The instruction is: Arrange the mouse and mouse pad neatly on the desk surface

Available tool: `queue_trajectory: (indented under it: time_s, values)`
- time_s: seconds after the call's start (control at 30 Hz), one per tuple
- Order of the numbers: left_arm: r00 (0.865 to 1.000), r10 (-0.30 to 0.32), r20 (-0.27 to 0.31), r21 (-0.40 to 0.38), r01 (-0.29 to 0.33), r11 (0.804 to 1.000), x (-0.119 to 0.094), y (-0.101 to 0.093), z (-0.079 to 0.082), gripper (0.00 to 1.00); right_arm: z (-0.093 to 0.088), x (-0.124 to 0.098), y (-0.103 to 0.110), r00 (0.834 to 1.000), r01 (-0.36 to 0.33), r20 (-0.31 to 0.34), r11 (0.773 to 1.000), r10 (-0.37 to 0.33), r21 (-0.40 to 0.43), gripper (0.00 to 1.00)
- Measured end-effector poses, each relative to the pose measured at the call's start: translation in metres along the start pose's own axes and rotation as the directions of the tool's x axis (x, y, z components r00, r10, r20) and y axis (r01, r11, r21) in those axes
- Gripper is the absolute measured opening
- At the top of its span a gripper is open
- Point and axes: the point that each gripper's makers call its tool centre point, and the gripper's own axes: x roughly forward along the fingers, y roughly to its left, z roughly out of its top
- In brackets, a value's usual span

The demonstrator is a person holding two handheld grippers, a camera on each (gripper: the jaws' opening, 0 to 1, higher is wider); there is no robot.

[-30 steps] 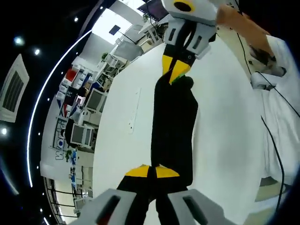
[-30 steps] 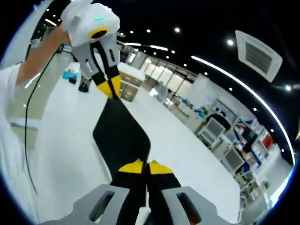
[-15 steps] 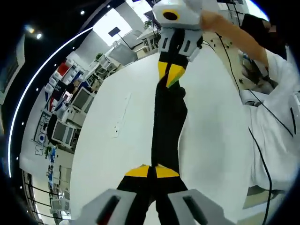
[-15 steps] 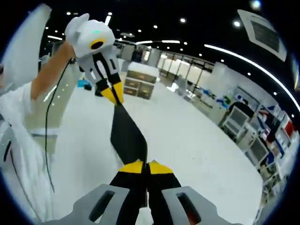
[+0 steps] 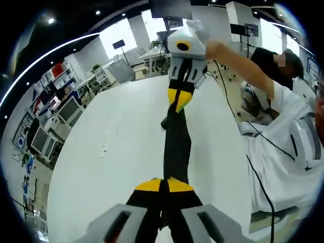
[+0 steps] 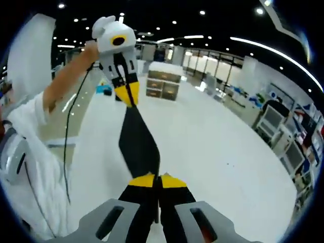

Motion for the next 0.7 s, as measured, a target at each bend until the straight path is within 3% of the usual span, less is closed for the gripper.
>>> queue_trajectory:
  time_s: [0.13, 0.2, 0.4, 0.53, 0.7]
  values:
    - [0.999, 0.033, -0.023, 0.024, -0.033, 0.999, 0.003, 0.01, 0.001, 0.03, -0.001, 0.004, -0.011, 0.998, 0.053, -0.037, 0.999, -0.054, -0.006, 0.01]
    - [0.993, 0.118, -0.031, 0.05, -0.116, 0.992, 0.002, 0.03, 0.003, 0.03, 0.003, 0.007, -0.023, 0.993, 0.109, -0.044, 0.994, -0.109, -0.003, 0.01]
    - [0.979, 0.195, -0.058, 0.054, -0.192, 0.98, 0.011, 0.063, 0.004, 0.03, 0.012, 0.015, -0.06, 0.973, 0.219, -0.066, 0.976, -0.22, -0.02, 0.01]
    - [0.953, 0.301, -0.047, 0.088, -0.296, 0.951, 0.013, 0.097, 0.009, 0.03, 0.018, 0.021, -0.084, 0.962, 0.27, -0.053, 0.963, -0.269, -0.002, 0.01]
    - [0.931, 0.366, -0.001, 0.106, -0.364, 0.925, 0.021, 0.124, 0.013, 0.03, 0.018, 0.028, -0.109, 0.936, 0.349, -0.041, 0.937, -0.349, -0.012, 0.02]
